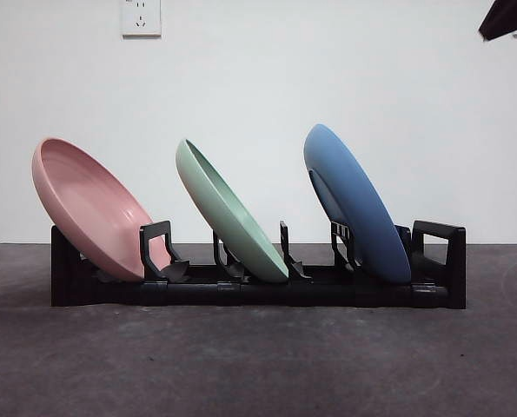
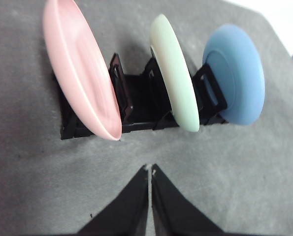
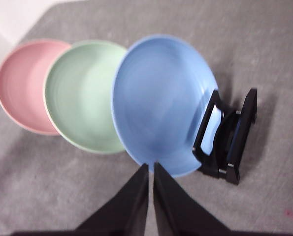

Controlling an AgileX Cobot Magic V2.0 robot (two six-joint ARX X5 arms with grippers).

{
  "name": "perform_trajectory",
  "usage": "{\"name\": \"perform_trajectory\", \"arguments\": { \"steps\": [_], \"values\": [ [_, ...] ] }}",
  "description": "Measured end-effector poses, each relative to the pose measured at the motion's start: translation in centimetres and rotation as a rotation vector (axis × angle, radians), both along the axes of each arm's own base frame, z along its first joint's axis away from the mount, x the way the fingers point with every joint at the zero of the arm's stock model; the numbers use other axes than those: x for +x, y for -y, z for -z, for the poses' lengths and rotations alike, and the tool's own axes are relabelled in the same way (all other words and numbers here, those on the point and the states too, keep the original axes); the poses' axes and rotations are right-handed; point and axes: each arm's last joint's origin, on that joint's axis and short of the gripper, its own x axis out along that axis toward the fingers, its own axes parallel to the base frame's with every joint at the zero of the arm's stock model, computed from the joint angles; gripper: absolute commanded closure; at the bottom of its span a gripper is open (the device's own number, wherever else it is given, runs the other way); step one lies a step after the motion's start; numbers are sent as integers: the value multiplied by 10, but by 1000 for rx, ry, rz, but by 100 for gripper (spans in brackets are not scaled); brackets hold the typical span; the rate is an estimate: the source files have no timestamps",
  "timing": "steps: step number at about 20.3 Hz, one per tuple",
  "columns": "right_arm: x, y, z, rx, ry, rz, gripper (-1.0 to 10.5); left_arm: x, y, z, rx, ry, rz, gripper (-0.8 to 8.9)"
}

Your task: Place the plate

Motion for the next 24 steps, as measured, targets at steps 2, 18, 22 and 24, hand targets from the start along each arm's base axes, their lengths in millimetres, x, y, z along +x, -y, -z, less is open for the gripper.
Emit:
{"name": "perform_trajectory", "arguments": {
  "steps": [2,18,22,24],
  "values": [
    [7,-4,-2,-22,-13,-31,919,6,1,2,5,-21,9,710],
    [23,-26,-34,8,-108,-82,684,8,1,1,8,9,13,562],
    [54,-51,-55,2,-142,-142,684,8,1,1,8,9,13,563],
    [70,-63,-55,-5,-158,-167,684,8,1,1,8,9,13,563]
  ]
}}
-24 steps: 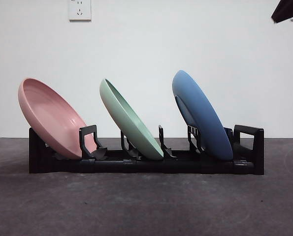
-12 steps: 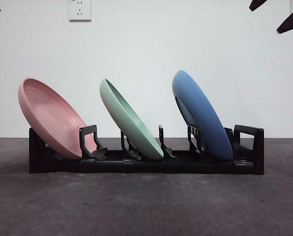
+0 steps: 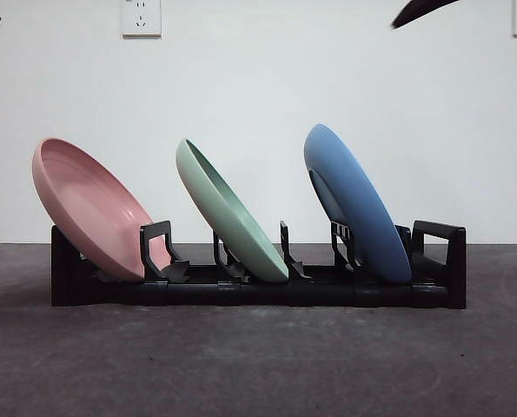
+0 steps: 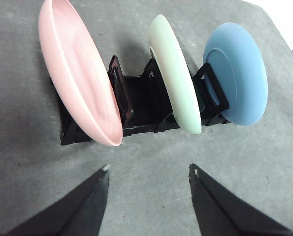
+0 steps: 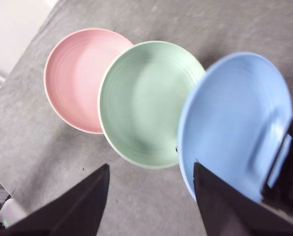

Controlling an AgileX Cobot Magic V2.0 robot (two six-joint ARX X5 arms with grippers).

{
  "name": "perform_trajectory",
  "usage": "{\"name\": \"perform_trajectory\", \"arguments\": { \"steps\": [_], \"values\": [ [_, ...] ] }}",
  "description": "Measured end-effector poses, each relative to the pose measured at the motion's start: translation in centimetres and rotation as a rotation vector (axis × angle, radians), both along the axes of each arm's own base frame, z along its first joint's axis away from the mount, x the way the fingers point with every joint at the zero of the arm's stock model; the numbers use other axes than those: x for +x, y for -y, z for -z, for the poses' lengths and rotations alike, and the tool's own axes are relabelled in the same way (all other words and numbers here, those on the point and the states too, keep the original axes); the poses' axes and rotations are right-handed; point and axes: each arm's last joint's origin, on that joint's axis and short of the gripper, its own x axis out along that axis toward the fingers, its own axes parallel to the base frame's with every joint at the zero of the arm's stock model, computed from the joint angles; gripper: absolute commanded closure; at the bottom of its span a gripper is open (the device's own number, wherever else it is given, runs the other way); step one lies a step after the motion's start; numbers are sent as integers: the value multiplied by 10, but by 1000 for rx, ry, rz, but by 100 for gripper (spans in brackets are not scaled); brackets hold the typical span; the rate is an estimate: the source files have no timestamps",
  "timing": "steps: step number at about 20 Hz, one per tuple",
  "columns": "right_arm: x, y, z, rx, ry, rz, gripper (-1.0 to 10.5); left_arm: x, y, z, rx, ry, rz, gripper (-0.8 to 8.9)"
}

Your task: Place the plate

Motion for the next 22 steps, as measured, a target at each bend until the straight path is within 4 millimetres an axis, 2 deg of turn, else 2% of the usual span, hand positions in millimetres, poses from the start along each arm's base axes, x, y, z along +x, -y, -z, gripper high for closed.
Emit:
{"name": "perform_trajectory", "arguments": {
  "steps": [3,7,12,16,22],
  "values": [
    [21,-19,13,-36,-45,-25,684,0,0,0,0,0,0,563],
    [42,-40,42,-110,-92,-34,684,0,0,0,0,0,0,563],
    [56,-57,61,-178,-80,-31,684,0,0,0,0,0,0,563],
    [66,-62,76,-199,-113,-31,686,0,0,0,0,0,0,563],
    [69,-63,80,-202,-112,-32,896,0,0,0,0,0,0,563]
  ]
}}
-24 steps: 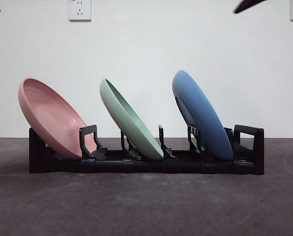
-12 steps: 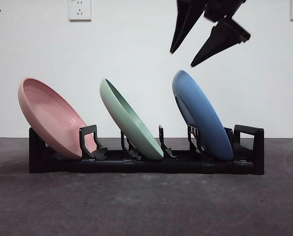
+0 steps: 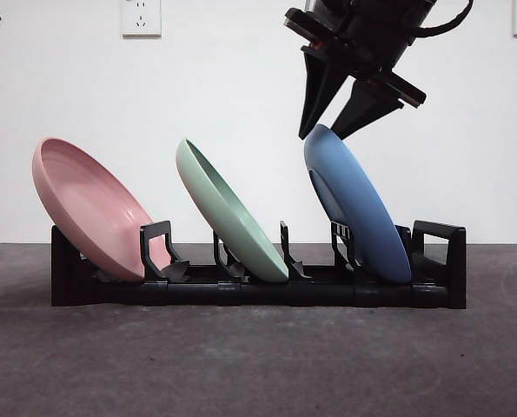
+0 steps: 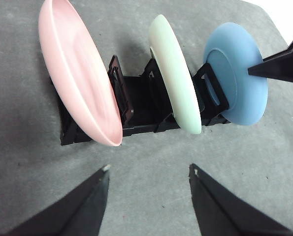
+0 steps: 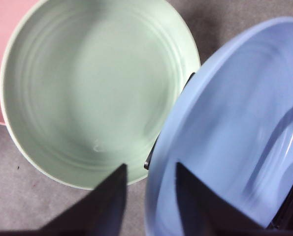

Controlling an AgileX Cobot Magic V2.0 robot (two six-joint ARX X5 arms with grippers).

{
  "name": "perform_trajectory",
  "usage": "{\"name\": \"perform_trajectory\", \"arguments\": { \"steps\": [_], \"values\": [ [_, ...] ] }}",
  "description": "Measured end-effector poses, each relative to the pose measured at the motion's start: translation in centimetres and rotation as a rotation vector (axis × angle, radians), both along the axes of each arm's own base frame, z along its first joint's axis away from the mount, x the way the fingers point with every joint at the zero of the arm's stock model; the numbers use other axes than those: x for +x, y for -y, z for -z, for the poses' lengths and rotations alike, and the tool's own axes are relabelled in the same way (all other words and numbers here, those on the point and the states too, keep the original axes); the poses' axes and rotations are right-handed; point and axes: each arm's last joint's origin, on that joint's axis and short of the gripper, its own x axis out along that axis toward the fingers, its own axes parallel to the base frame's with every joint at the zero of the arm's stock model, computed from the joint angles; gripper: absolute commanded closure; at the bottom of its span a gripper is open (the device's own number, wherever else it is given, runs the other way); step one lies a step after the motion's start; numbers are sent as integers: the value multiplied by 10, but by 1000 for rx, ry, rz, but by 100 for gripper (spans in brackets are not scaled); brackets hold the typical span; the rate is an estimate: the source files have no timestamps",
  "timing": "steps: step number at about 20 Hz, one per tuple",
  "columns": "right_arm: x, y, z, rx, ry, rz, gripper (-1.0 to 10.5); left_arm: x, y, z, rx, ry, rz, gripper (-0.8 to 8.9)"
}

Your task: Place the plate

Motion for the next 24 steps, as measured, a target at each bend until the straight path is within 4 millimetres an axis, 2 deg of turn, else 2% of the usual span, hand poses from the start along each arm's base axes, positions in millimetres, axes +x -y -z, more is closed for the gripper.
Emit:
{"name": "perform_trajectory", "arguments": {
  "steps": [1,10,19,24],
  "values": [
    [0,0,0,1,3,-1,931,0,0,0,0,0,0,563],
    [-3,0,-3,25,-6,-17,933,0,0,0,0,0,0,563],
    [-38,12,-52,179,74,-99,933,0,0,0,0,0,0,563],
    [-73,8,-79,187,180,-196,933,0,0,0,0,0,0,563]
  ]
}}
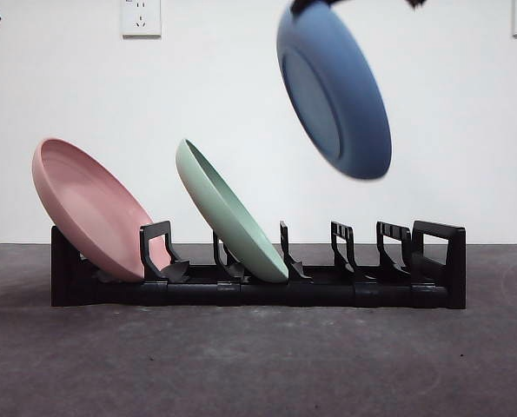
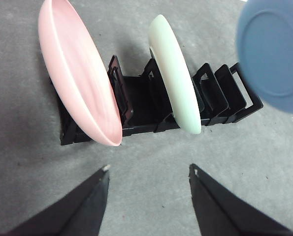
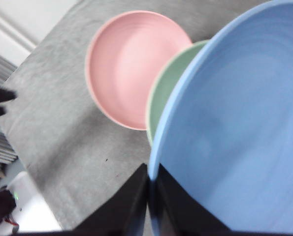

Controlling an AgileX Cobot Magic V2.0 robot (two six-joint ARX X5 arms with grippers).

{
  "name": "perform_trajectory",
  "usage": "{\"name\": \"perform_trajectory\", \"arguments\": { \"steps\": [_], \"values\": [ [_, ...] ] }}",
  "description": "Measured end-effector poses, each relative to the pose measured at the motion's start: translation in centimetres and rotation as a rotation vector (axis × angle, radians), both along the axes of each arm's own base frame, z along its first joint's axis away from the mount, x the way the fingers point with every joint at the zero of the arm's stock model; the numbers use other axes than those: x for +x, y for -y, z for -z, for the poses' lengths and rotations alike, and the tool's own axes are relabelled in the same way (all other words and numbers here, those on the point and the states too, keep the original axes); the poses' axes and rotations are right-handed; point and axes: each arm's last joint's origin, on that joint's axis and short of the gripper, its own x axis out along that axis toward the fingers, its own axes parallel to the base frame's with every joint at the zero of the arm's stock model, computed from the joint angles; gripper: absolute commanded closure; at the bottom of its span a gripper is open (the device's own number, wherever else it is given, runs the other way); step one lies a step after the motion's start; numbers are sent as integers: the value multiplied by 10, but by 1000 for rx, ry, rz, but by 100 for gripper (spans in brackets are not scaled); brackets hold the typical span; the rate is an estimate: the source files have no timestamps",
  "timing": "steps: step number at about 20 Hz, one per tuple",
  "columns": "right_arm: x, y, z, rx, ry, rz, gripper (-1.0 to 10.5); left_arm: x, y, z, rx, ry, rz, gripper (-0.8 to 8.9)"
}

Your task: Place the plate

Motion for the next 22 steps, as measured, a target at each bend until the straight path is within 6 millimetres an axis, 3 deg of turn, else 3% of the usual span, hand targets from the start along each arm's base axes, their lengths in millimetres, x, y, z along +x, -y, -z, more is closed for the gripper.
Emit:
{"name": "perform_trajectory", "arguments": {
  "steps": [5,8,14,19,22],
  "values": [
    [-40,-8,-19,-69,243,-68,933,0,0,0,0,0,0,563],
    [-67,-5,-6,-73,348,-85,933,0,0,0,0,0,0,563],
    [-124,7,64,-204,388,-121,933,0,0,0,0,0,0,563],
    [-162,2,123,-434,326,-238,933,0,0,0,0,0,0,563],
    [-177,-6,140,-514,311,-296,933,0,0,0,0,0,0,563]
  ]
}}
